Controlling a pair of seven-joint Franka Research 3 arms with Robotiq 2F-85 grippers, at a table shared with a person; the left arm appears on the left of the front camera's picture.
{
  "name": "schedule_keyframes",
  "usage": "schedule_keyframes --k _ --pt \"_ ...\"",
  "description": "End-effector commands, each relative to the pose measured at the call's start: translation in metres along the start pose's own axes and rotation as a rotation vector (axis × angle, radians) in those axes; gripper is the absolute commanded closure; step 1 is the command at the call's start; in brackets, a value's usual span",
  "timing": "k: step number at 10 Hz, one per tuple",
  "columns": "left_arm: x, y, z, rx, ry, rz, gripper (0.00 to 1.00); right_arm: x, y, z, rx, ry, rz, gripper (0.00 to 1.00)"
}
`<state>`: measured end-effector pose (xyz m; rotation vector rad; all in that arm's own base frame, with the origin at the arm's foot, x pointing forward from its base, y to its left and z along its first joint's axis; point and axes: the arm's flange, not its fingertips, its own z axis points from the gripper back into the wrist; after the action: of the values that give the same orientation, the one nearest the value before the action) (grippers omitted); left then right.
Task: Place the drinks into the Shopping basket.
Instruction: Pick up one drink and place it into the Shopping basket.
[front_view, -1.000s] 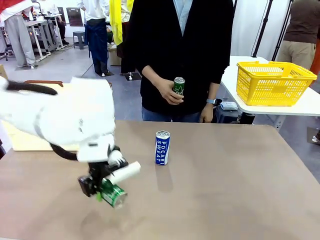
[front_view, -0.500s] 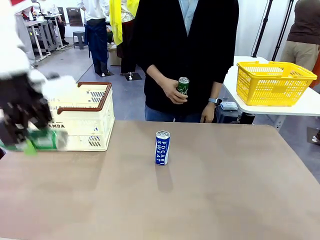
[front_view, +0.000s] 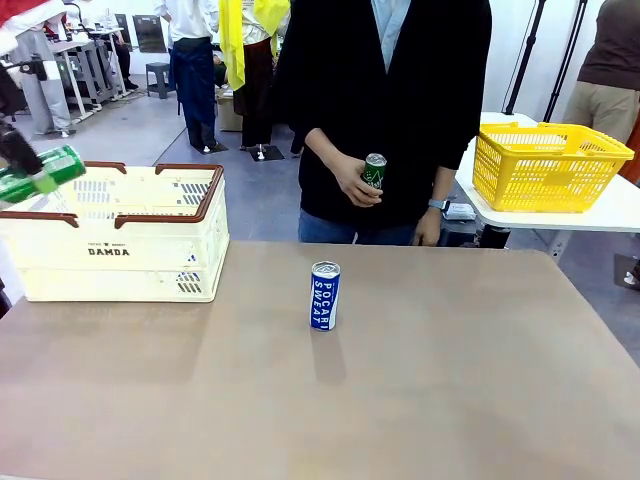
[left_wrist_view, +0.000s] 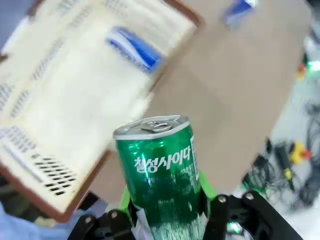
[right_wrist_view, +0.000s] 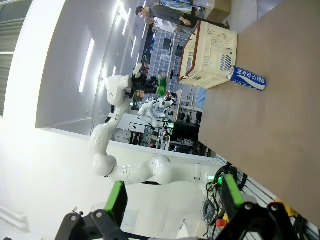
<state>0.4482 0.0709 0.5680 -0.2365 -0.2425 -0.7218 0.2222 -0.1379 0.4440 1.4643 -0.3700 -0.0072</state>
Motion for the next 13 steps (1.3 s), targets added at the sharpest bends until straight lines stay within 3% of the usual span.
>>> schedule_keyframes --k 1,3,4,5,8,10,13 --pt "0.035 0.011 0.013 0.273 -0.232 0.555 1.00 0.003 0.008 0.001 0.014 -0.009 -0.015 0.00" --pt "0.047 0.042 0.006 0.266 -0.284 0.616 1.00 0.003 0.008 0.001 0.014 -0.009 -0.015 0.00" --pt "0.052 0.044 0.002 0.201 -0.302 0.556 1.00 0.003 0.008 0.001 0.014 -0.009 -0.015 0.00" --pt "0.039 0.046 0.010 0.147 -0.209 0.449 1.00 0.003 0.008 0.001 0.014 -0.009 -0.015 0.00" --pt "0.039 0.046 0.010 0.147 -0.209 0.449 1.00 0.003 0.008 0.001 0.014 -0.009 -0.015 0.00" --pt "0.046 0.038 -0.016 0.210 -0.180 0.494 1.00 0.003 0.008 0.001 0.014 -0.009 -0.015 0.00" --pt "0.059 0.051 -0.060 0.258 -0.226 0.562 1.00 0.003 0.008 0.001 0.014 -0.009 -0.015 0.00"
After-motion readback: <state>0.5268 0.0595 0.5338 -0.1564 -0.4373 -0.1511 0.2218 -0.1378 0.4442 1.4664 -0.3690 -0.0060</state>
